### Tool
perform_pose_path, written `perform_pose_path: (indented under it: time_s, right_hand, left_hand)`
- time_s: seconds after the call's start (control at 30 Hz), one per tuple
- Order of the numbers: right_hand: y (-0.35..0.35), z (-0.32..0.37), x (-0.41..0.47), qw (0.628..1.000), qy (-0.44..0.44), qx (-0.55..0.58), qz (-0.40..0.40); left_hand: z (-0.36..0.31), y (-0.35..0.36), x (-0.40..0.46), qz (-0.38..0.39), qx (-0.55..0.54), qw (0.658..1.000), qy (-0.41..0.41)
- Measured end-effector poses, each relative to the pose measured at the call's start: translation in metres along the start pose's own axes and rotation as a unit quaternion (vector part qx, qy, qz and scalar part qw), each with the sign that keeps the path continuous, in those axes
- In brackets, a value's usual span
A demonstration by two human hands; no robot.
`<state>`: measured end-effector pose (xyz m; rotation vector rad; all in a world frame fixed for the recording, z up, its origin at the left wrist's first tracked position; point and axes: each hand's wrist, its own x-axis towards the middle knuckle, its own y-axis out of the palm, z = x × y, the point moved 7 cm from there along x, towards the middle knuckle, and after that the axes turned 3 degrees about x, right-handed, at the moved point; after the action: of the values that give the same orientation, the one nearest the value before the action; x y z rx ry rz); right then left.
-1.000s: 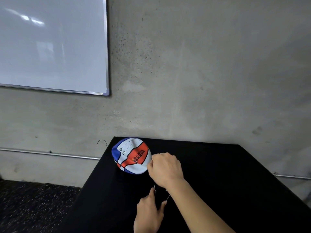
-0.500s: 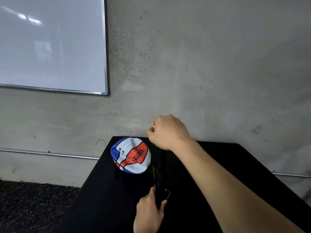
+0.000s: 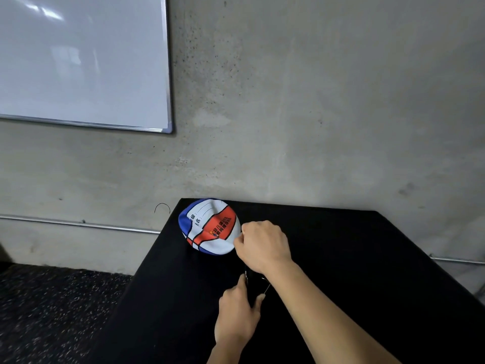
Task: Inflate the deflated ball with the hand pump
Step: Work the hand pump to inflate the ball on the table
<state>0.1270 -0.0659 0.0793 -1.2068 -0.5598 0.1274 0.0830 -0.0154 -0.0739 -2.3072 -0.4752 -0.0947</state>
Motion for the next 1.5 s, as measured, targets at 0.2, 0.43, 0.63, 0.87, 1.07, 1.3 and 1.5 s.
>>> perform_pose_path:
  time_s: [0.2, 0.43, 0.63, 0.87, 1.07, 1.3, 1.5]
  right_hand:
    - [-0.028, 0.006, 0.007, 0.998, -0.02, -0.036, 0.037]
    - [-0.109, 0.022, 0.042, 0.998, -0.014, -0.001, -0.068]
    - [-0.033, 0.012, 0.014, 0.999, 0.007, 0.016, -0.052]
    - [0.004, 0.009, 0.0, 1.0, 0.005, -0.006, -0.005]
    - [-0.031, 0.002, 0.008, 0.999, -0.01, -0.019, 0.037]
    - [-0.117, 0.022, 0.04, 0.998, -0.021, -0.004, -0.061]
    - [-0.075, 0.006, 0.029, 0.997, 0.007, 0.008, -0.074]
  left_hand:
    - [-0.002, -0.002, -0.002, -0.011, 0.008, 1.0, 0.003]
    - [0.0, 0.0, -0.001, -0.011, -0.007, 1.0, -0.006]
    - [0.002, 0.0, 0.0, -0.009, -0.017, 1.0, -0.022]
    - [0.003, -0.001, -0.001, -0.005, -0.014, 1.0, -0.019]
    - [0.0, -0.001, -0.001, -0.012, -0.015, 1.0, 0.003]
    - [0.0, 0.0, 0.0, -0.019, -0.015, 1.0, 0.005]
    - [0.001, 0.002, 0.004, -0.02, -0.008, 1.0, 0.016]
